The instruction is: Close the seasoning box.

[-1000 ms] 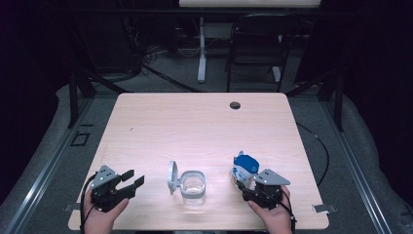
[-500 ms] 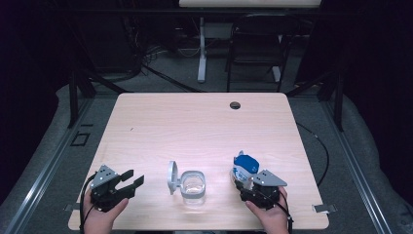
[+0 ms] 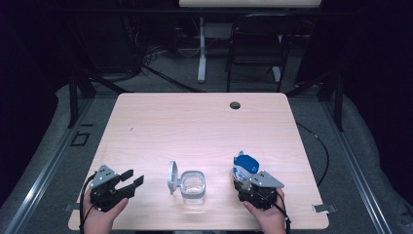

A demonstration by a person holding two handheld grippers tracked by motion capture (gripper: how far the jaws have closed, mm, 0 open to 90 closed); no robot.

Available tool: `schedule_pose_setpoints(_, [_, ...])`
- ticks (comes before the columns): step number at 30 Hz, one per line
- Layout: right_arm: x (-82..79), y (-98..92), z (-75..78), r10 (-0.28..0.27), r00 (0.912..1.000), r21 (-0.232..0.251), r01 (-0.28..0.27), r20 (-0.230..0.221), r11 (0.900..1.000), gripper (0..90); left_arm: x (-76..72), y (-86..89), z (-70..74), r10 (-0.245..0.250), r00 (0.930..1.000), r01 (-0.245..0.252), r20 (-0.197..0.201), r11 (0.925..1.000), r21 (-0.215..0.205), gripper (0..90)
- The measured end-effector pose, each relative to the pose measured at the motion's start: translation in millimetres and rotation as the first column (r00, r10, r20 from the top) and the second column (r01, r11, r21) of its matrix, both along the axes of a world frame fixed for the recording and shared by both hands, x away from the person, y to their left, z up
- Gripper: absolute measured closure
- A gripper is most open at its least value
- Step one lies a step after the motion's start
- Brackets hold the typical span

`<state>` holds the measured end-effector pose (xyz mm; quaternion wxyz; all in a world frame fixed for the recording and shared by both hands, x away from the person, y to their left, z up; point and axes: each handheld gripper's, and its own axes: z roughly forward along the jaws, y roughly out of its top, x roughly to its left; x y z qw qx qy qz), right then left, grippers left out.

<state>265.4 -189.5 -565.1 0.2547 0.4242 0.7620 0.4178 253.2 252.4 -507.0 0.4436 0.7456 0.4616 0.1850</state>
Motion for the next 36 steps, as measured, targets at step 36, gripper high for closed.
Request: schedule_pose_setpoints(36, [5.9,4.1,-19.4,-0.017,0.9992,0.024,0.016,0.038,1.0,36.6,0.5,0.6,-0.8,0.002,1.0,-0.002,0.001,1.0,-0.002,51.2])
